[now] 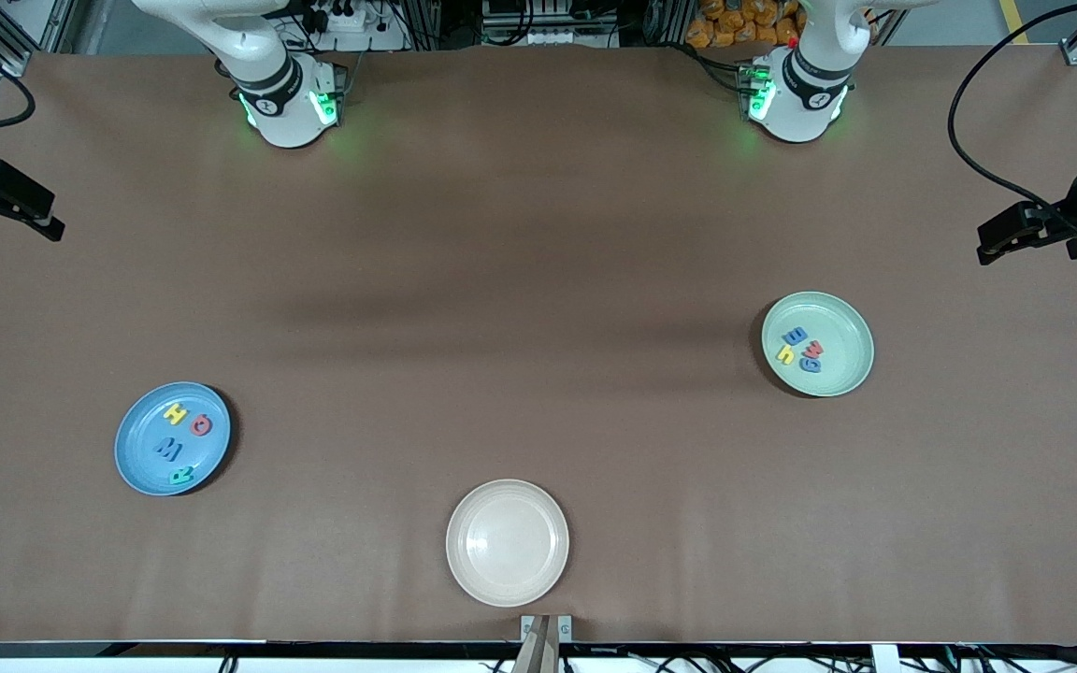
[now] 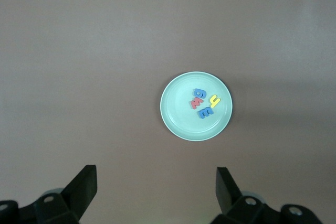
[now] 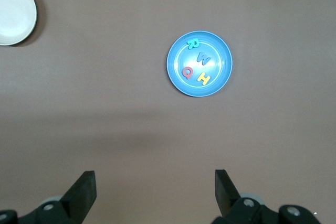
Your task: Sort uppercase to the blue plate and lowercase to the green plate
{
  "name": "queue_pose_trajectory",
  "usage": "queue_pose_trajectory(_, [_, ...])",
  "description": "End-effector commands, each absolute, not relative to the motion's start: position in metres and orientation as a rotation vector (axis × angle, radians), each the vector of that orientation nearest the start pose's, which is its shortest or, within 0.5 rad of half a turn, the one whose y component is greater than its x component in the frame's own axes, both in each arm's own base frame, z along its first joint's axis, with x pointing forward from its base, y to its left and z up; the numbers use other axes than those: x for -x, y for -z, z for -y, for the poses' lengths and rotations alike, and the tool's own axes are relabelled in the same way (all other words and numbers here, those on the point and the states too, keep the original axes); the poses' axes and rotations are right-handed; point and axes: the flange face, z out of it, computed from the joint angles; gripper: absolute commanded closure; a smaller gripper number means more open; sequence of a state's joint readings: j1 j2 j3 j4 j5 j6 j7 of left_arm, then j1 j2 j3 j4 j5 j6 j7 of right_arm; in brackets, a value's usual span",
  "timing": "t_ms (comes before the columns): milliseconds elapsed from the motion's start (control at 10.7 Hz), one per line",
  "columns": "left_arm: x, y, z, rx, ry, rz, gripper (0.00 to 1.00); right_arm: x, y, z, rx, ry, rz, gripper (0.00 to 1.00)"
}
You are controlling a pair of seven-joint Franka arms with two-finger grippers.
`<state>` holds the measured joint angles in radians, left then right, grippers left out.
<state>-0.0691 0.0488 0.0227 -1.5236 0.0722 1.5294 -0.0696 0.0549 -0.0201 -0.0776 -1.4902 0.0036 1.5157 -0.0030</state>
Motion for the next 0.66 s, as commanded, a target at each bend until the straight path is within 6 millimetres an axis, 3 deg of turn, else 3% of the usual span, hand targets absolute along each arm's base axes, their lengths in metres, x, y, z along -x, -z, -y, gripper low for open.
queue_pose_trajectory(0, [-0.5613, -0.6243, 0.0176, 3.092, -0.053, 0.029, 0.00, -0.5394, -0.6683, 0.0120, 3.136, 0.065, -0.043, 0.00])
queue_pose_trajectory(187, [-0.5599, -0.6304, 0.0185, 3.094, -0.037, 0.031, 0.00, -0.5366, -0.6752, 0.0162, 3.135, 0.086, -0.050, 0.00])
queue_pose_trajectory(561, [-0.5583, -0.6318, 0.0201, 3.094, -0.046, 0.030, 0.00, -0.5380, -0.6682, 0.0152, 3.142, 0.060, -0.046, 0.00])
